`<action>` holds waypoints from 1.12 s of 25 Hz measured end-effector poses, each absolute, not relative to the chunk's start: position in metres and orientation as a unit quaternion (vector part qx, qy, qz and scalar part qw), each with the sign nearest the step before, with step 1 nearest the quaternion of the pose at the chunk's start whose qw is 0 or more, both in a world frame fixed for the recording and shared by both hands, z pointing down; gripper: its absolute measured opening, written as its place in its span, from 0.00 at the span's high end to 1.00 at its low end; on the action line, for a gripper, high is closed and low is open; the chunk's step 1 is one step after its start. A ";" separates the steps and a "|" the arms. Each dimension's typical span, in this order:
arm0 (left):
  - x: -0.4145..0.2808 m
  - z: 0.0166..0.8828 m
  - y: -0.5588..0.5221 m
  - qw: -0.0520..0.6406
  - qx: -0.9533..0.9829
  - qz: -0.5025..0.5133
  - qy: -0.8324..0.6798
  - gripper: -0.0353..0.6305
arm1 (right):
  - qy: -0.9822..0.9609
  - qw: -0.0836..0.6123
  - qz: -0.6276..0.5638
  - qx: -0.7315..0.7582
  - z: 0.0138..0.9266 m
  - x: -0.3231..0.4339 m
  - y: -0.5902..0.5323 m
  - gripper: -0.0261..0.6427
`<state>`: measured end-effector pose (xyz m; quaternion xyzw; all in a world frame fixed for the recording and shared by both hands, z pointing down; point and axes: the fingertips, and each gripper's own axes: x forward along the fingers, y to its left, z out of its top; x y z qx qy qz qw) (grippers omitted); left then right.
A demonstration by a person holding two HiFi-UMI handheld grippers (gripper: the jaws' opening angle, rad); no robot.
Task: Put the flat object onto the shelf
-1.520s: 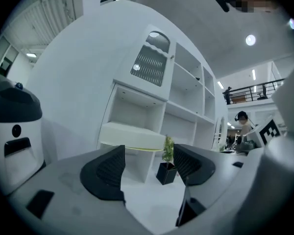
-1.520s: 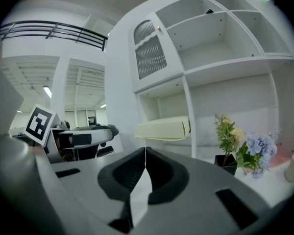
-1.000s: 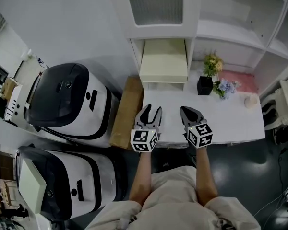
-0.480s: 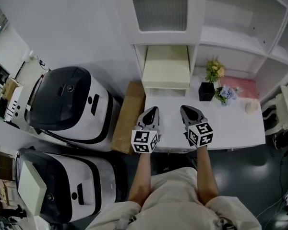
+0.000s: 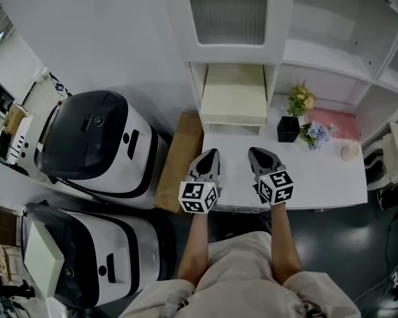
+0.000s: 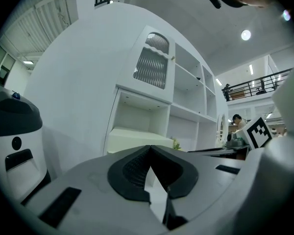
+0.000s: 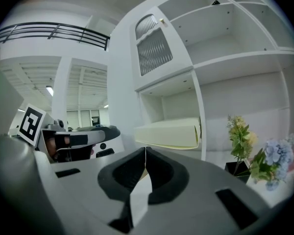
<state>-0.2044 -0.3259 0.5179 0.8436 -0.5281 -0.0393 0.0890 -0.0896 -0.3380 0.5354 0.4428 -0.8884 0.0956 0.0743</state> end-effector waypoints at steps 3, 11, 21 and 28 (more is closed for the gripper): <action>-0.202 0.518 -0.326 0.091 0.847 -0.040 -0.522 0.93 | -0.887 0.073 0.096 0.446 0.535 -0.086 -0.339 0.86; -0.197 0.516 -0.331 0.080 0.847 -0.021 -0.525 0.93 | -0.880 0.069 0.095 0.461 0.534 -0.074 -0.341 0.86; -0.196 0.522 -0.331 0.084 0.847 -0.011 -0.525 0.93 | -0.874 0.056 0.094 0.474 0.533 -0.064 -0.342 0.86; -0.197 0.524 -0.330 0.085 0.847 -0.011 -0.525 0.93 | -0.876 0.053 0.098 0.469 0.536 -0.065 -0.341 0.86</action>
